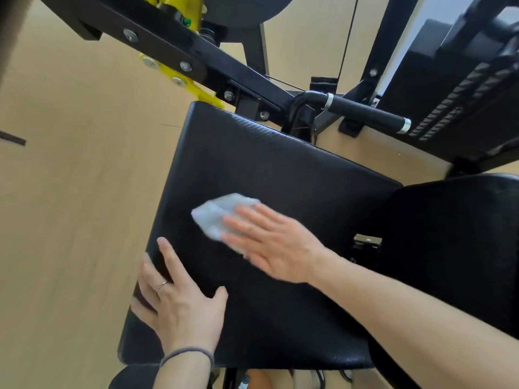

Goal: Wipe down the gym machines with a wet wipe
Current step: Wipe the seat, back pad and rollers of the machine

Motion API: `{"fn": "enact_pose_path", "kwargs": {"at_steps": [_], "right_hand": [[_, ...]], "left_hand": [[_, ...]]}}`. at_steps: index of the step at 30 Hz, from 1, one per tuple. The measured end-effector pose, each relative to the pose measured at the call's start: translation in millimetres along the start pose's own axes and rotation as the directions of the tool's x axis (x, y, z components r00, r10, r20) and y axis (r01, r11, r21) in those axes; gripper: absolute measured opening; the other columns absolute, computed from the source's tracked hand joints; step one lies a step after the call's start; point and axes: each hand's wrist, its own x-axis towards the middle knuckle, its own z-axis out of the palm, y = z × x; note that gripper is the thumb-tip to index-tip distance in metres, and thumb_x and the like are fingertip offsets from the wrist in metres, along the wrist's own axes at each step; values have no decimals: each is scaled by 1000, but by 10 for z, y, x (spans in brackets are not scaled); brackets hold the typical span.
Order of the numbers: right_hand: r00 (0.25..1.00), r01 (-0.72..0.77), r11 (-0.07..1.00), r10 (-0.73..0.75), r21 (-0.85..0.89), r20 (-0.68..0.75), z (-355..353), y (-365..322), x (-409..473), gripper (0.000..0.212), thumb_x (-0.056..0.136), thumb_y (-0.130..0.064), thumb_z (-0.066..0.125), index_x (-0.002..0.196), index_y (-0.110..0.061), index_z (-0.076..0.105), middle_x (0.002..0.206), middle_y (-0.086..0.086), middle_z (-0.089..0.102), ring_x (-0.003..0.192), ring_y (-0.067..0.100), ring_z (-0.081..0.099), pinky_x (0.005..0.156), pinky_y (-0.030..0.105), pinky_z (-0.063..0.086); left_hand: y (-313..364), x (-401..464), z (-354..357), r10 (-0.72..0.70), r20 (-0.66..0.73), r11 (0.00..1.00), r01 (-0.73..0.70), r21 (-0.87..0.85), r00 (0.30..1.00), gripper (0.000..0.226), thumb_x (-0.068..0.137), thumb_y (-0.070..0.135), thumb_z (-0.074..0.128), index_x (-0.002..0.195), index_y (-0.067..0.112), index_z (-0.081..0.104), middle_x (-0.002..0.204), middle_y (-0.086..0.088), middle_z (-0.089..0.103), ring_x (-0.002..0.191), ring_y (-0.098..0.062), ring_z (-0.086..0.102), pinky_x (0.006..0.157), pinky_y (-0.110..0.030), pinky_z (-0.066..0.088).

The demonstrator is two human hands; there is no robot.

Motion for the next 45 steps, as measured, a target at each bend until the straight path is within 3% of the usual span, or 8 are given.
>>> {"fn": "enact_pose_path", "kwargs": {"at_steps": [5, 11, 17, 23, 27, 34, 39, 45], "right_hand": [[718, -677, 691, 696, 254, 19, -106, 153, 238, 61, 108, -40, 13, 163, -22, -6, 170, 7, -14, 155, 26, -20, 128, 49, 3], [963, -269, 944, 264, 191, 51, 151, -637, -459, 59, 109, -40, 26, 164, -25, 9, 172, 3, 2, 158, 26, -4, 126, 48, 12], [741, -663, 718, 670, 212, 45, -159, 655, 287, 59, 108, -45, 9, 163, -27, -5, 171, 3, -10, 156, 24, -17, 127, 46, -5], [752, -602, 707, 658, 371, -33, -311, 968, 725, 52, 108, -41, 16, 158, -30, 25, 152, 2, 44, 133, 26, 41, 116, 42, 27], [495, -809, 465, 869, 360, -10, -218, 1142, 249, 40, 108, -38, 17, 111, -23, 54, 100, -2, 54, 95, 23, 51, 94, 38, 38], [-51, -971, -78, 991, 226, 121, -140, 1195, -36, 55, 104, -32, 18, 103, -3, 64, 102, 16, 65, 102, 34, 54, 109, 50, 34], [446, -802, 413, 894, 431, -27, -371, 916, 867, 47, 107, -34, 23, 97, -13, 63, 93, 7, 63, 93, 28, 55, 109, 46, 36], [742, -547, 652, 668, 525, -56, -628, 880, 1815, 41, 108, -39, 30, 106, -13, 61, 104, 5, 63, 98, 25, 55, 89, 38, 35]], "left_hand": [[259, 66, -11, 156, -92, 986, -161, -48, 983, 73, 69, 15, 81, 123, 20, 33, 123, -8, 31, 101, -28, 38, 88, -49, 41], [755, 419, -29, 69, -203, 946, -129, -297, 977, 29, 88, 14, 60, 107, 14, 37, 114, -13, 45, 96, -34, 47, 78, -41, 38], [1225, 824, 129, 42, -289, 961, -118, -252, 956, 10, 95, 23, 44, 99, 14, 39, 110, -13, 49, 96, -35, 47, 76, -42, 30], [1227, 922, 451, 208, -395, 970, -242, -36, 895, 12, 95, 25, 38, 95, 14, 41, 101, -10, 44, 86, -32, 42, 75, -45, 31], [1224, 918, 468, 210, -384, 971, -239, -30, 899, 15, 94, 25, 35, 96, 12, 41, 102, -11, 42, 88, -33, 41, 75, -46, 30], [1230, 918, 470, 204, -356, 975, -223, -12, 912, 16, 94, 24, 37, 97, 9, 41, 103, -12, 41, 87, -32, 37, 75, -46, 28], [1247, 921, 477, 187, -325, 980, -199, -5, 927, 16, 93, 24, 37, 97, 9, 42, 102, -12, 42, 87, -31, 38, 76, -47, 31], [1242, 920, 495, 217, -337, 974, -224, 21, 916, 13, 92, 23, 34, 99, 12, 37, 98, -17, 40, 82, -34, 40, 73, -47, 35]]}}
